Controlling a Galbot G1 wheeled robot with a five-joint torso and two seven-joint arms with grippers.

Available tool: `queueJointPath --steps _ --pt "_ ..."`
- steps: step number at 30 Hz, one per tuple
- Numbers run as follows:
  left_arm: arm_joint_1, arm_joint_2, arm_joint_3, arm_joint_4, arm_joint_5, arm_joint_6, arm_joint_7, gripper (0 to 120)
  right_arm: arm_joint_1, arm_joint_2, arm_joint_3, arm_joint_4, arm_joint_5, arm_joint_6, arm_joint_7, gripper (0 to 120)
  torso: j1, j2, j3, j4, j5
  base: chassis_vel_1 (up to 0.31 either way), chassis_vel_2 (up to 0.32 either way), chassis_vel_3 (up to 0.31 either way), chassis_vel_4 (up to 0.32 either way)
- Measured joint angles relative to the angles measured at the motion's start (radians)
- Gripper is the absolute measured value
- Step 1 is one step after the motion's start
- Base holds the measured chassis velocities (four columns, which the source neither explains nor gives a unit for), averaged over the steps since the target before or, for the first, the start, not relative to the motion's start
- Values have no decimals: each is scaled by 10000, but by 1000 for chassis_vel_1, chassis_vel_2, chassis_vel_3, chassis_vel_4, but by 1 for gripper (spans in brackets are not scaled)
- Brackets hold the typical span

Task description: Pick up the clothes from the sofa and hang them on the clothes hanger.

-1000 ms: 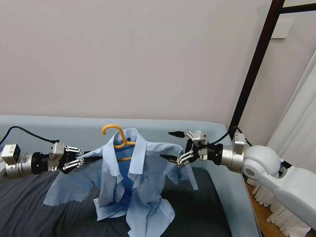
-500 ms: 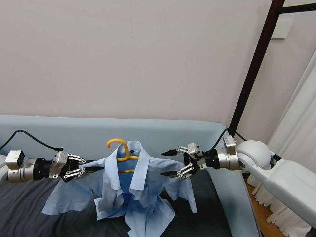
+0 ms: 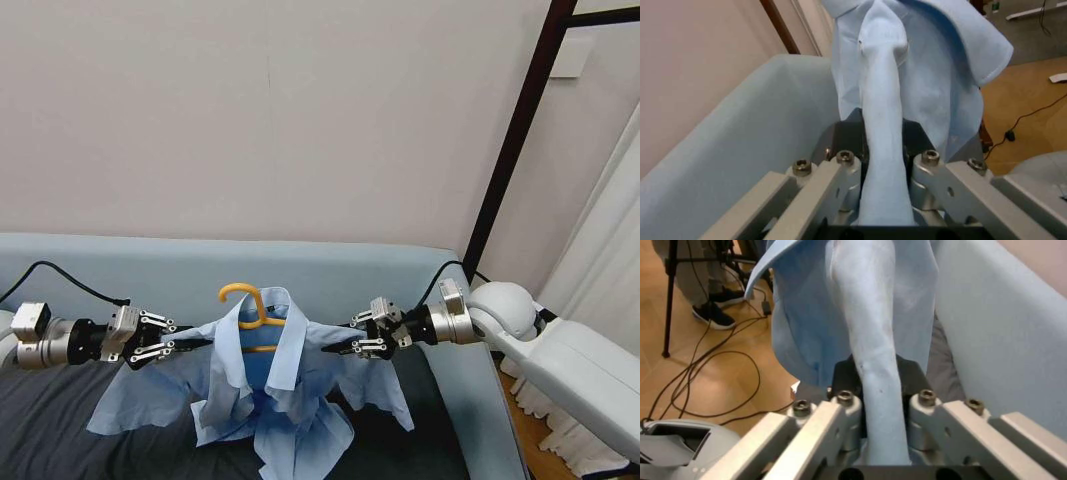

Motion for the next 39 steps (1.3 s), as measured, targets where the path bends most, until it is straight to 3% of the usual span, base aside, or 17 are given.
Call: queueJointPath --steps 3,9,17,19,27,34,35,37,39 --pt "-78 -38 68 66 -1 -44 1 8 1 47 -3 -53 -1 4 -38 1 0 0 0 0 0 0 0 0 0" --pt "-270 -171 242 339 -91 -241 102 8 1 119 -3 -162 189 129 -131 1 0 -1 0 0 0 0 0 0 0" --pt "-785 -226 301 856 -1332 -949 136 36 238 -89 -69 -282 969 172 255 1 0 0 0 -1 0 0 0 0 0" --pt "-853 -213 282 902 -1463 -972 187 39 265 -153 -100 -256 1226 162 383 1 0 -1 0 -2 0 0 0 0 0" --pt "-1236 -130 91 1077 -2208 -1042 507 71 453 -473 -216 -101 2605 144 1371 1 0 0 0 1 1 0 0 0 0" --pt "-1518 -465 -21 968 -3003 -1141 -427 93 802 -678 -108 53 2683 151 2140 1 0 0 0 1 1 0 0 0 0" --pt "-1528 -726 -134 763 -3456 -1280 -1171 98 1017 -838 -29 202 2665 150 2477 1 0 0 0 0 3 0 0 0 0" --pt "-1340 -1209 -334 190 -4109 -1459 -2407 100 1484 -1184 45 533 2658 33 2793 1 0 -1 0 -2 1 0 0 0 0" --pt "-1246 -1333 -374 -10 -4257 -1485 -2724 100 1604 -1291 69 627 2685 -41 2854 1 0 0 0 -1 2 0 0 0 0"
